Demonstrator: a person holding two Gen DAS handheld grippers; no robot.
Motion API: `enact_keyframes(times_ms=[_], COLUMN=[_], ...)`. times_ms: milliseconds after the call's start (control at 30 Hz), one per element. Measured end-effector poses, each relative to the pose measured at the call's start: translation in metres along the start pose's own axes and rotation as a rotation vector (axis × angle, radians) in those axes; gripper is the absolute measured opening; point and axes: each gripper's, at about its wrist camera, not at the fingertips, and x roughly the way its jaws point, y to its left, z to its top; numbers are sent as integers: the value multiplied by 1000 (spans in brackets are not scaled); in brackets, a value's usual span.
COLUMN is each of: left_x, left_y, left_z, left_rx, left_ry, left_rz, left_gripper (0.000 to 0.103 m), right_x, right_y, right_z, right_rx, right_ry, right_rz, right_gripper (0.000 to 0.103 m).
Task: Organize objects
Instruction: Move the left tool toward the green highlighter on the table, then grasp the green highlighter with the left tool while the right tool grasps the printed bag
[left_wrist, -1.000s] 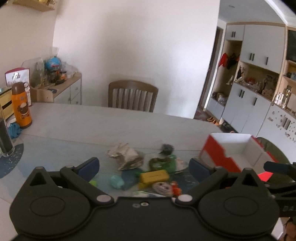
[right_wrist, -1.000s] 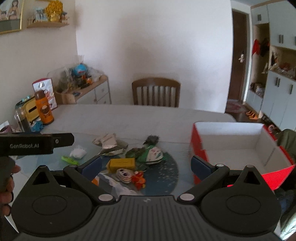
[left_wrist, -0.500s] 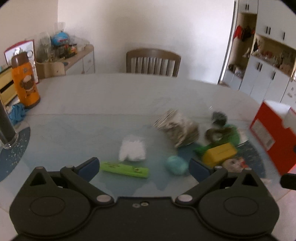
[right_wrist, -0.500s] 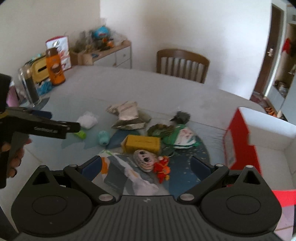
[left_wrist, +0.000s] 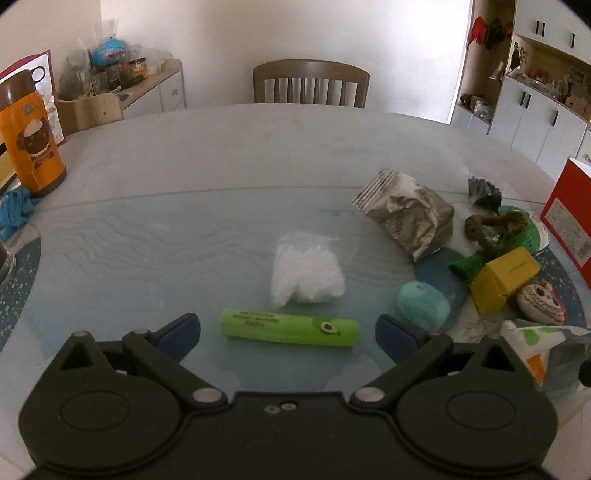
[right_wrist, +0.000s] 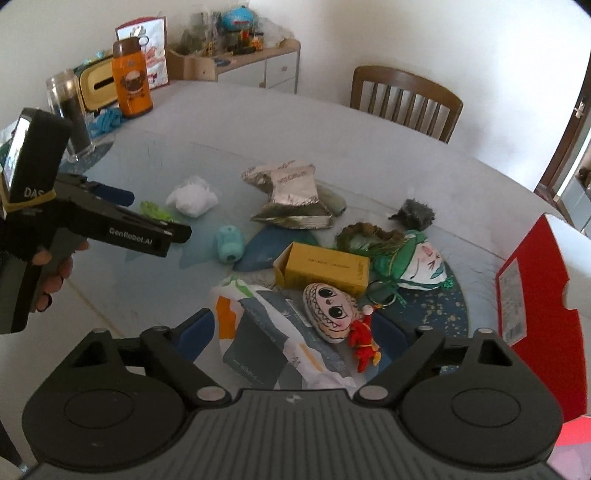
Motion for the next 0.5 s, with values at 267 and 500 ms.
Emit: enact_keyframes(times_ms=[267,500], left_x=[5,5], left_y=[6,5], left_z=[-2,-3], left_rx=[17,38], left_ry=[-9,-25], left_rz=[-11,-19], left_gripper=[91,80], right_x=[13,19], right_y=[3,6], right_z=[1,-1], right_rx=[-10,-12], right_ry=[41,68], right_rz=[5,21], right_gripper=[73,51])
